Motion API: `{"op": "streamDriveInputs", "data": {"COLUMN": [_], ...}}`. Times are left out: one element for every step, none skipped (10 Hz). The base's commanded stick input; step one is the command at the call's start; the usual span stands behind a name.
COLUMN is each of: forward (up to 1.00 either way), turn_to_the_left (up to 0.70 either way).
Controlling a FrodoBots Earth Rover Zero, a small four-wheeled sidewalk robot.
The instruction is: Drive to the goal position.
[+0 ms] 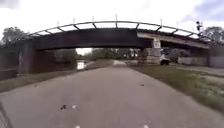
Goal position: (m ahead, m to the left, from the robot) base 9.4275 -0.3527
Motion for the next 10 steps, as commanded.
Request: {"op": "streamDriveInputs", "data": {"forward": [0.70, 0.70, 0.70, 0.70, 0.70, 0.70, 0.70, 0.70, 0.70, 0.70], "turn_to_the_left": [-0.27, -0.16, 0.00, 0.00, 0.00, 0.00, 0.00, 0.00, 0.00, 0.00]}}
